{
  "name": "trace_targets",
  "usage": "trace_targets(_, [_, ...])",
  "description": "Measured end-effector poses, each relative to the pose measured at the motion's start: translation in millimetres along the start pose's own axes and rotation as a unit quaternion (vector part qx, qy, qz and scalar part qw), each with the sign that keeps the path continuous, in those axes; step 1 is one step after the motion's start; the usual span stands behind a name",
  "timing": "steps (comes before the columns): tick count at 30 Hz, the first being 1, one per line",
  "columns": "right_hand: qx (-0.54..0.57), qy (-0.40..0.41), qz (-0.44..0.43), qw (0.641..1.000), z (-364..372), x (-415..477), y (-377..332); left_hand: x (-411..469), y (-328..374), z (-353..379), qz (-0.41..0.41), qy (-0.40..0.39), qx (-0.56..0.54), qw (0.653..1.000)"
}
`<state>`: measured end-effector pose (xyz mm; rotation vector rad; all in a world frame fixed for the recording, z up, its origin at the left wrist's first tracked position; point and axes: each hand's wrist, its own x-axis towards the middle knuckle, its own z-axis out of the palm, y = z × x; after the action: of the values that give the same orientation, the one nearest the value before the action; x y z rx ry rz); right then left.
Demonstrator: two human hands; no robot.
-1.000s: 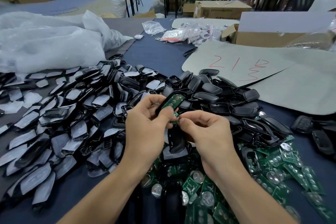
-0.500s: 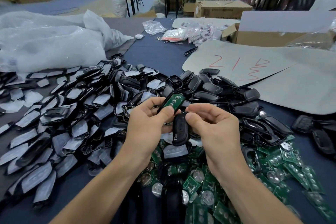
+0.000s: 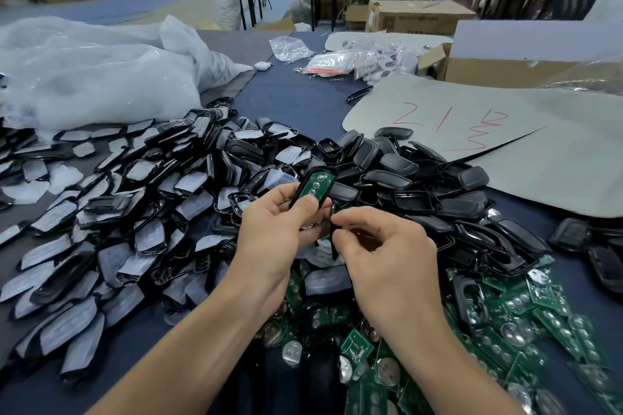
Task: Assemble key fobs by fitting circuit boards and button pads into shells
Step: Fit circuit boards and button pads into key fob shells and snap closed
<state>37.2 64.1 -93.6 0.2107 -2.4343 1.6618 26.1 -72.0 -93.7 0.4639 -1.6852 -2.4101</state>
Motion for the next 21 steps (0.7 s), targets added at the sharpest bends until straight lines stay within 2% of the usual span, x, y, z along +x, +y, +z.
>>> trace_targets(3, [0.029, -0.019, 0.021, 0.999, -1, 4, 4, 1, 2, -1, -0.011, -0.002, -0.03, 0.999])
trace_targets(12, [0.13, -0.033, -0.016, 0.991, 0, 10, 10, -3, 5, 2, -0.036, -0.023, -0.078, 0.996])
trace_targets(21, [0.225, -0.026, 0.046, 0.973, 0, 13, 15, -6, 3, 6, -0.033, -0.04, -0.1, 0.994])
